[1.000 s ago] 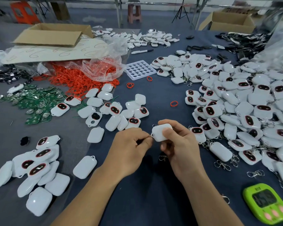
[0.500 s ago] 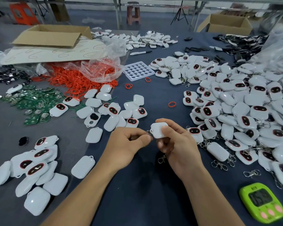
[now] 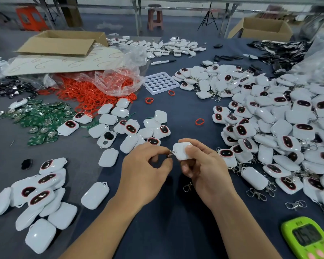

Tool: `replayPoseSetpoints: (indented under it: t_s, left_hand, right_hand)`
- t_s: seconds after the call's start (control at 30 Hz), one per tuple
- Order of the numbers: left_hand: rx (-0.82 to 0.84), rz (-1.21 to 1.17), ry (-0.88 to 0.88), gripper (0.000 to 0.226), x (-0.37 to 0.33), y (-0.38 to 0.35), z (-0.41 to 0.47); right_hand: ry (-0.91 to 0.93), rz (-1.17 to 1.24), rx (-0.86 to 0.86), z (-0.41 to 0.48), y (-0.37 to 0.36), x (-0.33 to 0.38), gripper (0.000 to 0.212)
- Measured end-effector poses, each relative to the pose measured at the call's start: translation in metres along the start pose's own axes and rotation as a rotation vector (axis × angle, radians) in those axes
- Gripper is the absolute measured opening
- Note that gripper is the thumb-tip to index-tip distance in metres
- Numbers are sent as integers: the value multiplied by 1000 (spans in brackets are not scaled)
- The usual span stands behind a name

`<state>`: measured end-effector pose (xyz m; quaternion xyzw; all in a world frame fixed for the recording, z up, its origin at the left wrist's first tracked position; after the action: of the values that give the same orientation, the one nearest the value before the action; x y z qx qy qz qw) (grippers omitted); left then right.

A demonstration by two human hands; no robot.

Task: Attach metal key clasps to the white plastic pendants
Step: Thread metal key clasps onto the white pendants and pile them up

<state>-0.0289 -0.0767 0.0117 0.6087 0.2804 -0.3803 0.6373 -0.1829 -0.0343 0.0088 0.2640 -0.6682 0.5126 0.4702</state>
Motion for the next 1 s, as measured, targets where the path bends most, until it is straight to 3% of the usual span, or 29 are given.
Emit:
replayPoseSetpoints:
  t_s: [0.27, 0.47, 0.57, 0.67, 0.77, 0.9, 1.0]
  left_hand:
    - [-98, 80, 8, 15, -2, -1, -6]
    - [81, -165, 75, 25, 1, 2, -2]
    - [73, -183, 65, 22, 3, 3, -1]
    - [32, -103, 33, 19, 5, 0, -2]
    - [1, 75, -132, 7, 1, -3, -5]
    - [-73, 283, -273, 13, 0, -7, -8]
    - [-133, 343, -279, 17, -1, -7, -8]
  right_hand:
    - [-5, -10, -5, 1, 1, -2, 26]
    - [7, -31, 16, 2, 1, -4, 25]
    - [23, -70, 26, 1, 1, -5, 27]
    - [58, -92, 28, 0, 1, -5, 29]
    - [69, -56, -19, -2, 3, -5, 29]
    - [123, -150, -13, -5, 1, -5, 12]
    - [136, -173, -2, -4, 0, -5, 10]
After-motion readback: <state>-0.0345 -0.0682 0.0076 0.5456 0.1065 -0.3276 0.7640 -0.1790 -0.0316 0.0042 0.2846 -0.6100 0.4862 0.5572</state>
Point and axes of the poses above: each hand's wrist, its own z-axis towards the middle knuckle, its own y-axis out of the back of the hand, x = y × z, the point moved 2 cm from there along z, towards the middle knuckle, and after that the axes turned 14 degrees about y, right-handed, at the moved point
